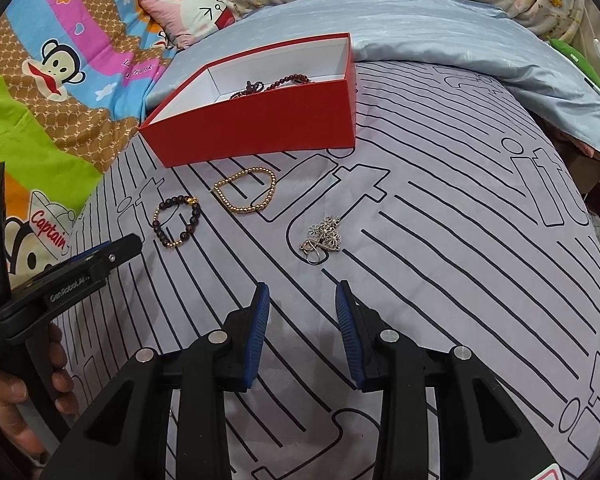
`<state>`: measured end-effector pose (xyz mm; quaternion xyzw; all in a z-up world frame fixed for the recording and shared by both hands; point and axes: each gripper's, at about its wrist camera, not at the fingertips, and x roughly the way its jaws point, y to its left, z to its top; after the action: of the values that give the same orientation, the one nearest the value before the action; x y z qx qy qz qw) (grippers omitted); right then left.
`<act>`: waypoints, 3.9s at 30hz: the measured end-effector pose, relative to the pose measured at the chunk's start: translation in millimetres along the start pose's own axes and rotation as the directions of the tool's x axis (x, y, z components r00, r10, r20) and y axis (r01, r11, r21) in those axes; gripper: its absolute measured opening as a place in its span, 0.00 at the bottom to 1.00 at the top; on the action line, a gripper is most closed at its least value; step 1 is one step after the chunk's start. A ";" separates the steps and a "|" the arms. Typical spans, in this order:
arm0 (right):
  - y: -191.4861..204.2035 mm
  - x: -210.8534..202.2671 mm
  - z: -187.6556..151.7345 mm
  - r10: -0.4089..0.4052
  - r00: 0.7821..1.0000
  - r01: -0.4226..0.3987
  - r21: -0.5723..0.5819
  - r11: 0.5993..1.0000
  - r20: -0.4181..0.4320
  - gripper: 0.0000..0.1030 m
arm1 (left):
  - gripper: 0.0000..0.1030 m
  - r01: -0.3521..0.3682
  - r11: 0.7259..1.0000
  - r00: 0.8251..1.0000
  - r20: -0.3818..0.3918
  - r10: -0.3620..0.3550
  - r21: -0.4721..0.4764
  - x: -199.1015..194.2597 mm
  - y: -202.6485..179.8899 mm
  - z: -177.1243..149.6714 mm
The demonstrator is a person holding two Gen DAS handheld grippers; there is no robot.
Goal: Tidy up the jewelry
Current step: 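Grasp the gold bead chain bracelet with the right tool while the left grasps the black bead bracelet, then carry the gold chain and black bead bracelets over the red box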
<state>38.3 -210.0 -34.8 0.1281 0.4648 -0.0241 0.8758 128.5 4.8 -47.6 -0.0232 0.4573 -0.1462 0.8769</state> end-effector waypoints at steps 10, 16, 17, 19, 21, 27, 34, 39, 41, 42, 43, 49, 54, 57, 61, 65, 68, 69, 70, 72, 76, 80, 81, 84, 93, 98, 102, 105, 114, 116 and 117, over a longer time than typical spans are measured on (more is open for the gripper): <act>5.2 5.3 2.7 0.020 1.000 -0.020 0.000 1.000 -0.010 0.33 | 0.45 -0.029 0.999 0.999 -0.015 0.029 0.033 29.5 -17.3 12.4; 11.8 11.6 15.2 0.032 0.999 -0.032 -0.015 0.999 0.001 0.33 | 0.16 -0.090 0.992 0.996 0.014 0.090 0.089 33.7 -23.1 12.3; 14.3 13.0 18.1 0.033 0.999 -0.033 -0.021 0.999 0.004 0.33 | 0.10 -0.089 0.993 0.996 0.013 0.089 0.083 33.3 -20.5 13.1; 19.3 17.5 26.4 0.034 0.999 -0.033 -0.034 0.999 0.012 0.33 | 0.07 -0.074 0.995 0.997 0.004 0.074 0.066 32.2 -14.7 14.3; 24.7 24.2 35.9 0.043 0.999 -0.043 -0.048 0.998 0.012 0.33 | 0.07 -0.074 0.996 0.997 -0.003 0.074 0.059 31.5 -10.7 15.2; 35.8 42.5 52.7 0.047 0.999 -0.047 -0.066 0.997 0.007 0.33 | 0.07 -0.063 0.996 0.998 -0.014 0.064 0.057 26.8 -6.7 8.6; 40.7 59.1 65.1 0.065 0.998 -0.065 -0.062 0.996 -0.012 0.33 | 0.07 -0.060 0.996 0.998 -0.009 0.060 0.060 25.2 -7.1 5.3; 41.0 71.1 80.2 0.047 0.999 -0.048 -0.049 0.998 -0.003 0.33 | 0.07 -0.053 0.997 0.999 -0.006 0.053 0.063 24.5 -6.2 4.5; 39.9 77.6 85.5 0.036 0.999 -0.036 -0.047 0.998 -0.006 0.33 | 0.07 -0.054 0.996 0.998 -0.005 0.055 0.064 24.6 -6.3 4.6; 39.5 81.2 87.4 0.032 0.999 -0.033 -0.049 0.998 -0.011 0.33 | 0.07 -0.054 0.997 0.999 -0.004 0.055 0.064 24.7 -6.3 4.5; 39.0 85.0 88.4 0.031 0.999 -0.032 -0.053 0.998 -0.018 0.33 | 0.07 -0.054 0.996 0.999 -0.003 0.054 0.064 24.5 -6.4 4.4; 44.3 84.8 80.6 0.027 0.999 -0.030 -0.113 0.993 -0.021 0.20 | 0.07 -0.053 0.996 0.999 -0.002 0.053 0.066 24.5 -6.4 4.7; 41.9 74.6 62.9 0.026 0.999 -0.030 -0.103 0.994 -0.037 0.05 | 0.07 -0.055 0.996 0.998 0.001 0.055 0.066 23.6 -7.1 4.2; 38.2 68.2 52.7 0.036 0.999 -0.039 -0.074 0.997 -0.038 0.04 | 0.07 -0.059 0.996 0.998 0.005 0.058 0.068 23.1 -8.1 3.5; 36.9 62.8 44.8 0.045 0.998 -0.047 -0.055 0.997 -0.046 0.04 | 0.07 -0.044 0.998 0.999 0.000 0.044 0.049 22.6 -5.3 5.1; 34.9 52.3 38.9 0.063 0.997 -0.065 -0.036 0.997 -0.038 0.04 | 0.07 -0.009 1.000 1.000 -0.019 0.009 0.018 20.5 0.1 7.4; 34.5 40.8 39.6 0.076 0.997 -0.077 -0.032 0.997 -0.021 0.04 | 0.07 -0.002 1.000 1.000 -0.019 0.002 0.019 17.8 0.4 6.5; 34.6 36.9 40.4 0.080 0.997 -0.081 -0.032 0.996 -0.015 0.04 | 0.07 0.003 1.000 1.000 -0.016 -0.003 0.019 15.4 0.1 6.4; 34.5 33.8 41.3 0.083 0.997 -0.083 -0.031 0.996 -0.009 0.04 | 0.07 0.007 1.000 1.000 -0.014 -0.007 0.019 13.4 -0.5 6.3; 34.0 25.4 43.4 0.089 0.996 -0.089 -0.028 0.996 0.008 0.04 | 0.07 0.021 1.000 1.000 -0.008 -0.021 0.020 7.5 -2.1 6.8; 31.7 8.9 47.3 0.104 0.994 -0.103 -0.023 0.994 0.039 0.04 | 0.07 0.044 0.999 0.999 0.011 -0.044 0.025 -6.4 -6.2 9.7; 31.1 -6.2 53.2 0.113 0.991 -0.111 -0.024 0.993 0.076 0.04 | 0.07 0.070 0.997 0.997 0.030 -0.071 0.033 -22.2 -12.7 16.6; 31.3 -10.6 54.8 0.113 0.990 -0.112 -0.025 0.993 0.087 0.04 | 0.07 0.076 0.996 0.996 0.036 -0.078 0.038 -26.1 -14.9 18.7; 30.7 -21.5 62.2 0.106 0.987 -0.103 -0.030 0.994 0.125 0.04 | 0.07 0.090 0.994 0.993 0.065 -0.094 0.060 -39.5 -23.3 28.4; 20.9 -44.7 111.3 0.075 0.969 -0.069 -0.033 0.997 0.236 0.04 | 0.07 0.139 0.984 0.972 0.175 -0.157 0.114 -65.6 -46.4 88.8; 17.6 -39.2 148.1 0.037 0.958 -0.032 -0.024 0.999 0.283 0.04 | 0.07 0.117 0.984 0.960 0.237 -0.146 0.133 -62.7 -58.9 126.0; 15.0 -21.6 172.7 0.033 0.957 -0.034 -0.003 0.999 0.287 0.04 | 0.07 0.093 0.988 0.960 0.251 -0.122 0.125 -43.0 -63.4 151.7; 14.7 -4.5 184.4 0.028 0.962 -0.031 0.007 0.999 0.272 0.04 | 0.07 0.066 0.991 0.966 0.242 -0.093 0.120 -24.3 -64.6 165.2; 23.3 38.8 201.1 0.017 0.975 -0.017 -0.004 1.000 0.223 0.04 | 0.07 0.024 0.993 0.980 0.195 -0.047 0.119 24.4 -63.6 181.8; 24.4 44.9 202.2 0.016 0.976 -0.015 -0.006 1.000 0.216 0.04 | 0.07 0.016 0.993 0.981 0.190 -0.039 0.120 31.5 -64.1 182.3; 24.6 48.3 202.5 0.015 0.977 -0.014 -0.006 1.000 0.210 0.04 | 0.07 0.011 0.993 0.982 0.188 -0.034 0.121 34.8 -64.1 182.7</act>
<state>233.3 -232.5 38.9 0.1263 0.3686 -0.0299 0.9205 280.0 -83.0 42.0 0.0102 0.3620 -0.1803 0.9145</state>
